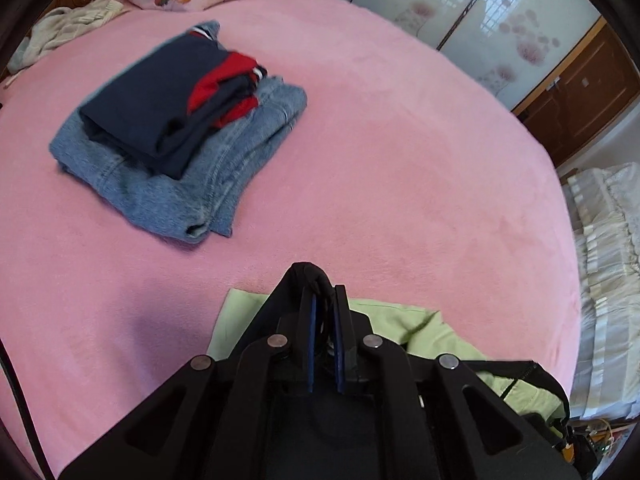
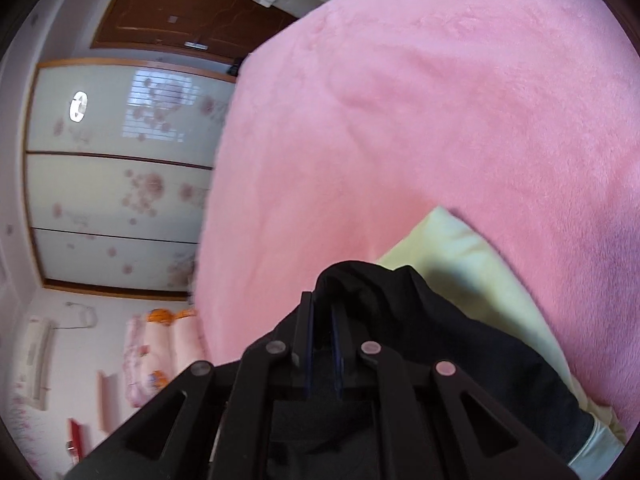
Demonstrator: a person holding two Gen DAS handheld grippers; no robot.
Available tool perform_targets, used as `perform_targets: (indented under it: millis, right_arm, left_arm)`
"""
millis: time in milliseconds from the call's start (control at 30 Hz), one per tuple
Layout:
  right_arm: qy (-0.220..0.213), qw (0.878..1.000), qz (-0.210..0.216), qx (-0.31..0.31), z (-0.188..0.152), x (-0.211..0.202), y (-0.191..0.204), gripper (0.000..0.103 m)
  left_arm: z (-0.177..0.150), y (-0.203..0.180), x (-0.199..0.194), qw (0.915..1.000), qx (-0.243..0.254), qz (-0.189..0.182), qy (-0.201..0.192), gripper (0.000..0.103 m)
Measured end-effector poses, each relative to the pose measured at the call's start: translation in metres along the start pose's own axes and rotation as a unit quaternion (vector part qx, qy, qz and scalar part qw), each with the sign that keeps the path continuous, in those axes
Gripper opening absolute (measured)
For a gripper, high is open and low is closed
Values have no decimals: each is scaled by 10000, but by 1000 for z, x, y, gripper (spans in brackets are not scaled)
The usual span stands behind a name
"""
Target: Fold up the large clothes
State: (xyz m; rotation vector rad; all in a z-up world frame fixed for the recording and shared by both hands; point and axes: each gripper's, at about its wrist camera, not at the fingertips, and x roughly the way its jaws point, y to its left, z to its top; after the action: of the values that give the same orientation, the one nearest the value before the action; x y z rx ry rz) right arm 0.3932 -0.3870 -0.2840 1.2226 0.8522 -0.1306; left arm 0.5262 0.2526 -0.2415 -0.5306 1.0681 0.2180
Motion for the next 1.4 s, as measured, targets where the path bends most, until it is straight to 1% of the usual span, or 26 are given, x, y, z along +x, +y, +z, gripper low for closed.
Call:
perform_targets:
  millis: [67,100,200,233,267,300,333,367,433,500,533,633,733,800,833,900,933,1000,1033,1067,1133,1167,1200,1233,1300,1400]
  right_arm:
    - [79,9994,-316,-91,0,11,1,11]
    - [127,9989,-433,-156,0,14,2,11]
    - [242,9968,-634,-433,2,20,10,19]
    - [249,9960,-674,-533,3,19,14,24]
    - [199,9947,-718,-702,4,16,20,32]
    - [140,9934,-776,-838,5,14,24,36]
    - [49,9913,-863,-998,5,11,30,44]
    - [-45,9895,-923,-1115,3,9,34,48]
    - [-169,9850,-990,-1401,-4,5,45,48]
    - [-125,9818,-966,-1629,-14,5,55,48]
    - [-71,9806,-938,-1719,-19,7,58,48]
    - [402,9734,-835,-2096,-46,21,68,48]
    - [784,9641,-698,-2440,-73,34,71,48]
    - [991,9525,-642,-2808,-95,41,76,47]
    - [1118,9410,-678,-3120,-108,45,80,47]
    - [1301,9192,-690,-3652,-128,50,86,47]
    - [1379,9097,-637,-3864,-138,51,88,43]
    - [1543,8964,-540,-4121,-152,53,92,34]
    - [1653,8906,-486,-4209,-158,54,93,27]
    - [1753,8859,-455,-4272,-162,55,93,18]
    - [1908,8767,-444,-4394,-173,58,92,9]
    - [2005,8714,-466,-4453,-179,63,90,6]
    - [2087,8689,-477,-4462,-183,66,87,4]
    - [2217,8668,-466,-4442,-186,72,85,2]
    - [2345,8650,-464,-4413,-194,82,80,2]
    - [2419,8614,-564,-4430,-201,103,78,0]
  left_arm:
    - [-1,-2,8,10000,4,24,62,9]
    - [0,-4,11,9999,48,87,98,13]
    - [0,-14,10,9986,372,370,-39,25]
    - [0,-18,8,9981,470,399,-80,32]
    - [-1,-21,6,9979,533,366,-79,36]
    - [-1,-23,4,9978,593,298,-60,45]
    - [-1,-24,1,9976,633,268,-48,51]
    - [-2,-26,-1,9974,662,264,-60,52]
    - [-6,-30,-7,9967,760,248,-108,55]
    - [-15,-38,-12,9958,889,187,-95,60]
    - [-22,-42,-14,9955,937,115,-62,61]
    - [-46,-55,-15,9947,1012,-131,136,61]
    - [-80,-73,-9,9906,1207,-384,522,61]
    - [-101,-85,-6,9861,1422,-527,672,61]
    - [-111,-92,-5,9830,1562,-599,756,61]
    - [-127,-100,-3,9806,1664,-641,813,61]
    - [-136,-106,-3,9778,1789,-689,846,61]
    - [-149,-116,-3,9720,2048,-749,876,61]
    - [-153,-119,-3,9693,2156,-783,889,58]
    - [-159,-124,-3,9660,2278,-823,907,55]
    - [-167,-132,-1,9597,2487,-892,955,38]
    - [-169,-134,1,9576,2549,-907,987,32]
    - [-170,-136,5,9563,2581,-910,1031,17]
    - [-172,-140,8,9560,2585,-869,1078,11]
    - [-172,-142,21,9578,2566,-591,1157,11]
    - [-170,-149,33,9557,2665,-609,1094,11]
